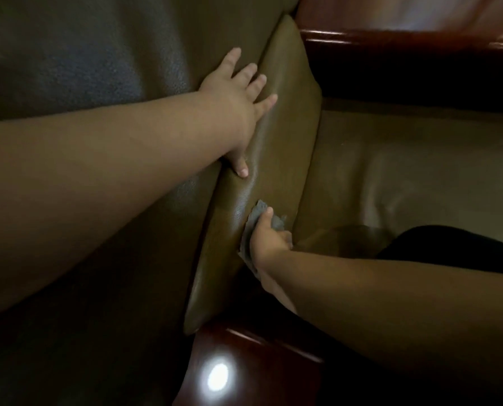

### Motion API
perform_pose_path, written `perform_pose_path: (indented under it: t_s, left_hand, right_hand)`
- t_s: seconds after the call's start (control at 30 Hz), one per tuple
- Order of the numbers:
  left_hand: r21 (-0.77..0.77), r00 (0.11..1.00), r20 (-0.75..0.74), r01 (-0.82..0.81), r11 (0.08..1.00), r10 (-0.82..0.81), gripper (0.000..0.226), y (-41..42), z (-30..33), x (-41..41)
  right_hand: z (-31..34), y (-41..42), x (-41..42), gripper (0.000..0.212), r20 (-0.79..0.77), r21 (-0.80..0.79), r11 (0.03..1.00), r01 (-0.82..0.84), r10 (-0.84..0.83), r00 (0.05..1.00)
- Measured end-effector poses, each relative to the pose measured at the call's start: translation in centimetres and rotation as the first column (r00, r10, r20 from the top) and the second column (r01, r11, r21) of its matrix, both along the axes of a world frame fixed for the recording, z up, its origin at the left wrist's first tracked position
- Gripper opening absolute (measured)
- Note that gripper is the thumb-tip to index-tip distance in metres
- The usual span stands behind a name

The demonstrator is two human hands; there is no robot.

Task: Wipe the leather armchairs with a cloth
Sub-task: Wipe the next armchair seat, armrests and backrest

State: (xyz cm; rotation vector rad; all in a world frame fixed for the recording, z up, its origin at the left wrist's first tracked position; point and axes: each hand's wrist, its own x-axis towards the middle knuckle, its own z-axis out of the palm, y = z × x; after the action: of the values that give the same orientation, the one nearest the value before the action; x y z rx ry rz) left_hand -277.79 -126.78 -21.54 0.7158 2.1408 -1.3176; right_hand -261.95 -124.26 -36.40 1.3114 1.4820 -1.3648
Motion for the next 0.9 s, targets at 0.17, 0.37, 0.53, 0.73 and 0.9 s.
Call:
perform_pose_path:
  t_s: [0.17, 0.37, 0.53, 0.73, 0.9]
  left_hand:
    - [-0.013, 1.000, -0.015, -0.020, 1.000, 0.020, 0.104, -2.9, 1.5, 7.6]
    - [-0.077, 0.998, 0.035, 0.045, 0.996, -0.042, 0.094, -12.7, 5.4, 20.8]
    - [-0.018, 0.995, -0.002, 0.099, 0.995, -0.099, 0.087, -12.2, 3.9, 19.9]
    - [-0.004, 0.990, -0.038, 0.139, 0.990, -0.139, 0.089, -12.3, 3.1, 19.1]
    - [0.019, 0.994, -0.028, 0.107, 0.994, -0.107, 0.088, -11.6, 3.4, 18.8]
  right_hand:
    - [3.1, -0.3, 4.4, 0.100, -0.058, -0.153, 0.957, -0.245, 0.239, 0.969]
    - [4.5, -3.0, 4.6, 0.097, -0.104, -0.109, 0.942, -0.318, 0.308, 0.946]
    - [1.2, 0.9, 1.2, 0.093, -0.138, -0.017, 0.989, -0.145, 0.141, 0.980]
    - [1.1, -3.9, 10.1, 0.094, -0.328, 0.008, 0.840, -0.543, 0.515, 0.792]
    - [0.6, -2.7, 7.4, 0.106, -0.229, 0.016, 0.945, -0.326, 0.321, 0.919]
